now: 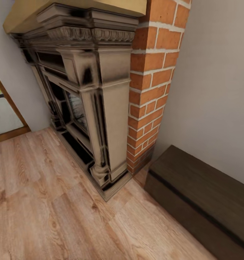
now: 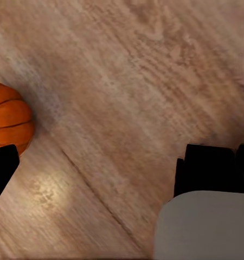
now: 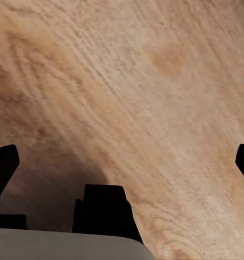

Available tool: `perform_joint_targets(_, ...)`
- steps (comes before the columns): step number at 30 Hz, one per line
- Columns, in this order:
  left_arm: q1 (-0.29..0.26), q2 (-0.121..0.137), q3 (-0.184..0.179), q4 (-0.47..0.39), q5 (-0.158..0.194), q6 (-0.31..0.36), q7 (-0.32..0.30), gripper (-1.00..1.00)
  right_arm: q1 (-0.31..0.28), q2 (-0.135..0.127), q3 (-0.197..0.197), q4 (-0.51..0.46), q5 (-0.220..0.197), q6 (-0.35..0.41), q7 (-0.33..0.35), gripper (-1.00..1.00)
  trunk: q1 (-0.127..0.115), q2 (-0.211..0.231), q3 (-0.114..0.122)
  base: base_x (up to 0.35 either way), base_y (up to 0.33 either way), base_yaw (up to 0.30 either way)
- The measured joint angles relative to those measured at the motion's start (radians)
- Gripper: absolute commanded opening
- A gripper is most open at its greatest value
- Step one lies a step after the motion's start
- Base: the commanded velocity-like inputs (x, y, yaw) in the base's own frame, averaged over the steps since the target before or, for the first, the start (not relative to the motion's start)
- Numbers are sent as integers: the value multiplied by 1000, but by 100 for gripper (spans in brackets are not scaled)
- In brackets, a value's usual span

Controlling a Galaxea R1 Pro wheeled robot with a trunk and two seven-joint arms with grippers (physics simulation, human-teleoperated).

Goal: Place each of the two pumpkins and all three candles from the living room inside a cabinet in the living room (use any cabinet), then make sure every cabinet is closed, and position the cauldron so it is next to a table in the living room.

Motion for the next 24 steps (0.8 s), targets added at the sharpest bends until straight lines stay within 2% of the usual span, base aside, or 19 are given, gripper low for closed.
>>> perform_joint_targets(19,0,-12,2,-4,2,-1,-2,100,0,1,0,0,4,-3,0,100,0,0,0,-1,0,286)
perform_joint_targets(24,0,-12,2,-4,2,-1,-1,100,0,1,0,0,4,-3,0,100,0,0,0,-152,0,286)
